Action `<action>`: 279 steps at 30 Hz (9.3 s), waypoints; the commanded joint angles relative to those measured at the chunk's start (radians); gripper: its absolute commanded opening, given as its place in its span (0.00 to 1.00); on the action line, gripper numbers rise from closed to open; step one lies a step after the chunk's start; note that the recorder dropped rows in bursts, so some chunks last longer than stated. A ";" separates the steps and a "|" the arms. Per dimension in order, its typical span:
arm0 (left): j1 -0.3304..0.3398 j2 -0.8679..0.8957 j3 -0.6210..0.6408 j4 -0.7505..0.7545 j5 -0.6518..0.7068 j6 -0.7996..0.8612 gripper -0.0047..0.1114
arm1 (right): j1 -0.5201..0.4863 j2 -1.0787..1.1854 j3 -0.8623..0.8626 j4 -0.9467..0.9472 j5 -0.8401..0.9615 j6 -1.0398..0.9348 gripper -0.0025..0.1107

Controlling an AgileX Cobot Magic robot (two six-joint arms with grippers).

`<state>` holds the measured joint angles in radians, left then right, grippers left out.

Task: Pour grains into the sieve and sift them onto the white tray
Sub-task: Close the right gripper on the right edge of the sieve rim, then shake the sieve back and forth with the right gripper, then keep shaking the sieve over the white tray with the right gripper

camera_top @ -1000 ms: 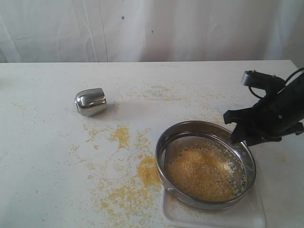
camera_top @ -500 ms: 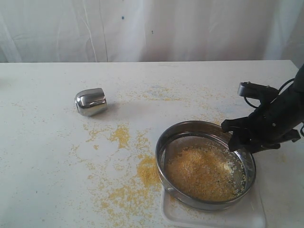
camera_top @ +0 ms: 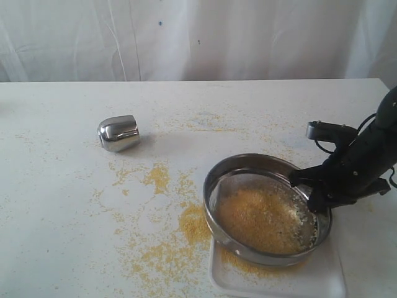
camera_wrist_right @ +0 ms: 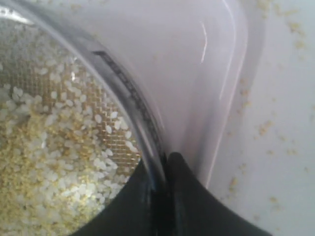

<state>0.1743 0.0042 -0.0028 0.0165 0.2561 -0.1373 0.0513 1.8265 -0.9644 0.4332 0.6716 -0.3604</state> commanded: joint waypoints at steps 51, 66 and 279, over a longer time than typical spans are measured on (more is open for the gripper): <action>0.002 -0.004 0.003 -0.010 -0.001 0.002 0.04 | 0.028 -0.031 -0.094 -0.158 0.244 0.186 0.02; 0.002 -0.004 0.003 -0.010 -0.001 0.002 0.04 | 0.053 -0.018 -0.082 -0.154 0.115 0.140 0.02; 0.002 -0.004 0.003 -0.010 -0.001 0.002 0.04 | 0.067 -0.160 -0.059 -0.197 0.338 0.452 0.02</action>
<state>0.1743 0.0042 -0.0028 0.0141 0.2553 -0.1373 0.1212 1.6799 -1.0255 0.2225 0.8775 0.0974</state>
